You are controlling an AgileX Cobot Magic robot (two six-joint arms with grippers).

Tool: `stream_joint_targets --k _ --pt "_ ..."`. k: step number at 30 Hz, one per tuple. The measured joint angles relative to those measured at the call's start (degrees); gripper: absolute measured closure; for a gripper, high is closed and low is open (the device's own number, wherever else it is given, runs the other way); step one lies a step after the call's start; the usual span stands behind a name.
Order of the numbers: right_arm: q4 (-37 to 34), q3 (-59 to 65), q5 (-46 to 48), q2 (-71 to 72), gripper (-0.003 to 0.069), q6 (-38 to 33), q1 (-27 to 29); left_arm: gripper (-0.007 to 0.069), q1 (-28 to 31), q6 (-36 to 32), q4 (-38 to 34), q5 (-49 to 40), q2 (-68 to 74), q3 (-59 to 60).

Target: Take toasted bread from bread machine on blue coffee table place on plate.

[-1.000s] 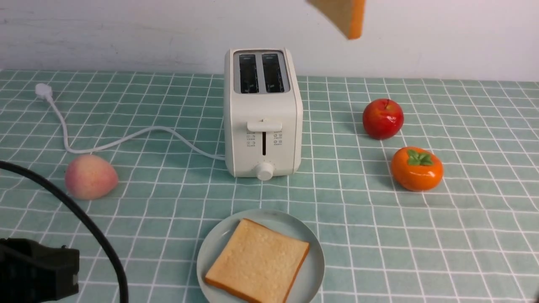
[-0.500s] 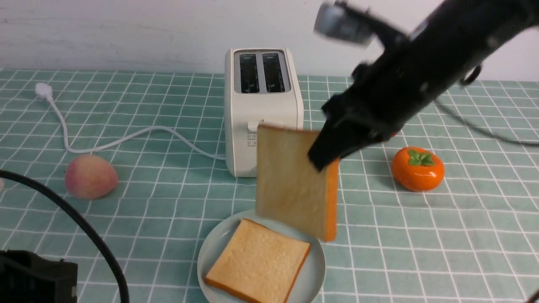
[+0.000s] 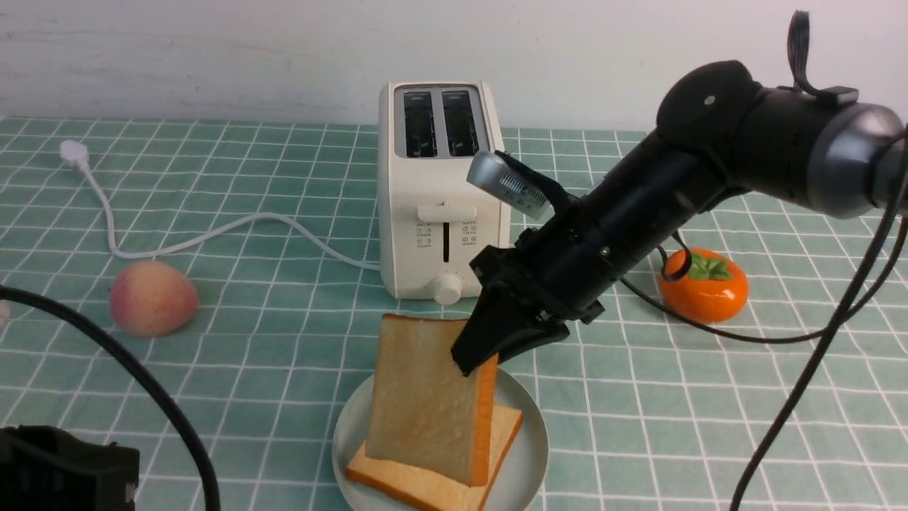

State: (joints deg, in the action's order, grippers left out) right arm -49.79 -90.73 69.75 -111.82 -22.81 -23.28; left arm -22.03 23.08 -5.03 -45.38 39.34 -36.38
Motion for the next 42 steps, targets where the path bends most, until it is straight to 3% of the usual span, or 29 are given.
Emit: stream_joint_targets --k 6,7,8,11,14,18,22,23,27,29,34,37,42 --pt "4.3 0.0 0.0 0.0 0.0318 0.2 0.0 0.0638 0.0 0.0 -0.6 -0.5 0.0 0.0" --pt "4.5 0.0 0.0 0.0 0.0318 0.2 0.0 0.0638 0.0 0.0 -0.6 -0.6 0.0 0.0" --pt "6.3 0.0 0.0 0.0 0.0263 0.2 0.0 0.0638 0.0 0.0 -0.6 -0.8 0.0 0.0" --pt "10.0 -0.3 0.0 0.3 0.0206 0.5 0.1 0.0638 0.0 0.0 -0.6 -1.2 0.0 0.0" --pt "13.9 -1.7 0.1 1.4 0.0189 2.1 0.1 0.0638 0.0 0.0 -0.7 -1.5 0.0 0.0" --pt "25.4 -5.9 0.3 6.5 0.0186 9.3 0.1 0.0638 0.0 0.0 -0.8 -2.2 0.0 0.0" --pt "37.0 -7.3 0.7 14.6 0.0223 16.2 0.1 0.0638 0.0 0.0 -0.8 -4.2 0.0 0.0" --pt "37.0 -7.3 0.7 15.1 0.0228 16.5 0.1 0.0638 0.0 0.0 -0.8 -4.2 0.0 0.0" --pt "41.9 -7.4 1.5 24.5 0.0348 20.9 0.1 0.0638 0.0 0.0 -0.8 -4.6 0.0 0.0" --pt "42.3 -7.4 2.0 32.2 0.0485 22.2 0.1 0.0638 0.0 0.0 -0.8 -4.5 0.0 0.0" --pt "44.4 -5.1 2.1 45.1 0.0666 22.8 0.1 0.0638 0.0 0.0 -0.6 -2.7 0.0 0.0" --pt "46.5 -0.2 1.5 52.5 0.0678 22.8 0.1 0.0638 0.0 0.0 -0.6 -1.7 0.0 0.0" --pt "51.3 16.2 -10.0 68.2 0.0677 25.6 0.1 0.0638 0.0 0.0 -0.6 0.5 0.0 0.0"
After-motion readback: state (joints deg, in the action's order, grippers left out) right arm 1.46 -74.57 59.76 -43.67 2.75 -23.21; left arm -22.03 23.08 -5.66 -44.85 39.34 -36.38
